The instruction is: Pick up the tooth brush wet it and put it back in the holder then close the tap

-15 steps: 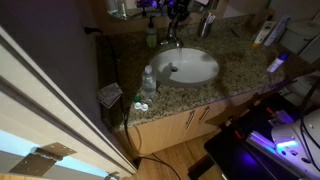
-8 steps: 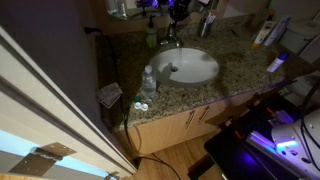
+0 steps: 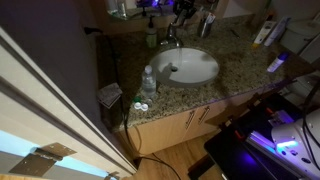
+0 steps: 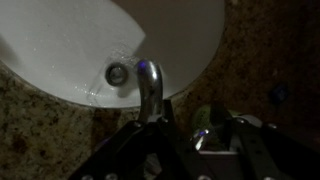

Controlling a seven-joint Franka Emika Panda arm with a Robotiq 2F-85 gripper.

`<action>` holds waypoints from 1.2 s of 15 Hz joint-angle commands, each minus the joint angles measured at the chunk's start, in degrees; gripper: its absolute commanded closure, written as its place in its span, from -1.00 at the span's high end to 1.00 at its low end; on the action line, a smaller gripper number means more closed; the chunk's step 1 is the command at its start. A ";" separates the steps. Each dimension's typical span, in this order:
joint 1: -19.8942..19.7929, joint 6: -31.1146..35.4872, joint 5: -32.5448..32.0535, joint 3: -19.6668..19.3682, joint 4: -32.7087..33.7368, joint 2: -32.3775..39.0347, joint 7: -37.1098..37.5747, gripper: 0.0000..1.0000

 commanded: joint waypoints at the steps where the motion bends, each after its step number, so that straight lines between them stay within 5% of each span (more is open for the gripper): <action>1: -1.60 -11.67 2.60 0.34 2.36 -2.45 6.30 0.51; 2: -1.67 -14.39 3.27 0.04 3.39 -2.84 8.60 0.64; 3: -0.94 -10.34 2.25 -0.19 2.45 -1.79 5.10 0.30; 4: -1.05 -12.32 2.66 -0.33 3.14 -2.36 6.75 0.42; 5: -1.07 -13.24 2.81 -0.41 3.41 -2.85 7.66 0.99; 10: 4.61 -9.54 -11.61 -3.30 7.27 3.11 8.08 1.00; 18: 7.42 11.75 -12.35 -2.13 10.20 10.88 7.73 1.00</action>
